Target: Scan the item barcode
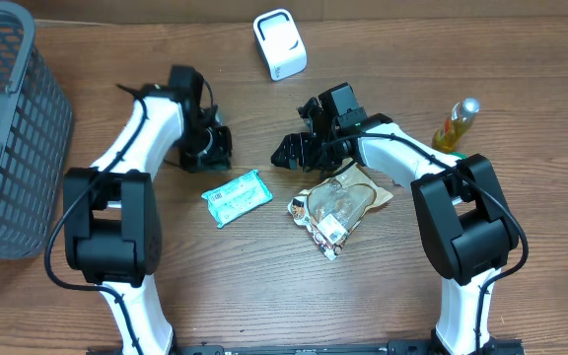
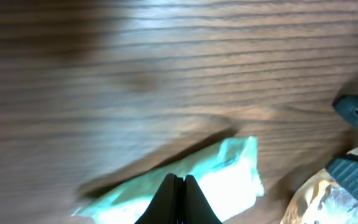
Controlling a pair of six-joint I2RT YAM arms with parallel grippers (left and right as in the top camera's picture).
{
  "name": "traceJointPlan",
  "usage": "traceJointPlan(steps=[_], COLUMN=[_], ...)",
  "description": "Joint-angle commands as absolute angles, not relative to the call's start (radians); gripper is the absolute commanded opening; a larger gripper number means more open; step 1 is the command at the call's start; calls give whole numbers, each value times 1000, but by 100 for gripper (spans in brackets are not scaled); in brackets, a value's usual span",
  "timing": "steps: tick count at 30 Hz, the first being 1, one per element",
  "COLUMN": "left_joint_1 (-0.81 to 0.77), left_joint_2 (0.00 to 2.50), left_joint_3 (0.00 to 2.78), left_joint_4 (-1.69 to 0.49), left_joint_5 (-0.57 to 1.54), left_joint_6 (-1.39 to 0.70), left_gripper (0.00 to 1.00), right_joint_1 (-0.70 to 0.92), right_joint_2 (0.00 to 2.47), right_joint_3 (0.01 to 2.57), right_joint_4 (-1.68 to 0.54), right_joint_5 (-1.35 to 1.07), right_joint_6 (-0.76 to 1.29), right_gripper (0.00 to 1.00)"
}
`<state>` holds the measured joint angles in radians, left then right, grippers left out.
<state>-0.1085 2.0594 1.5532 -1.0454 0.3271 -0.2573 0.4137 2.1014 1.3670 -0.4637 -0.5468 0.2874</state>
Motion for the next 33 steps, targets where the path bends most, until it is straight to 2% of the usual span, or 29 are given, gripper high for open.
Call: traceJointPlan(steps=[1, 7, 16, 22, 33], left_joint_1=[-99, -99, -99, -99, -99], left_joint_2=[2045, 2046, 2046, 2047, 2047], left_joint_3=[1613, 1566, 1437, 1350, 1337], left_joint_4=[-1150, -1236, -1132, -1036, -1016], left_joint_5=[209, 115, 123, 122, 122], left_joint_6=[-238, -239, -239, -240, -239], left_gripper=[4, 4, 4, 5, 5], right_joint_1=[420, 427, 479, 513, 544], right_joint_2=[2103, 2104, 2111, 2112, 2172], right_joint_3=[1361, 1360, 1345, 1345, 1345], right_joint_4=[-489, -524, -530, -526, -409], right_joint_5=[-577, -627, -627, -631, -728], right_joint_6=[279, 279, 280, 339, 397], right_gripper=[77, 78, 78, 72, 68])
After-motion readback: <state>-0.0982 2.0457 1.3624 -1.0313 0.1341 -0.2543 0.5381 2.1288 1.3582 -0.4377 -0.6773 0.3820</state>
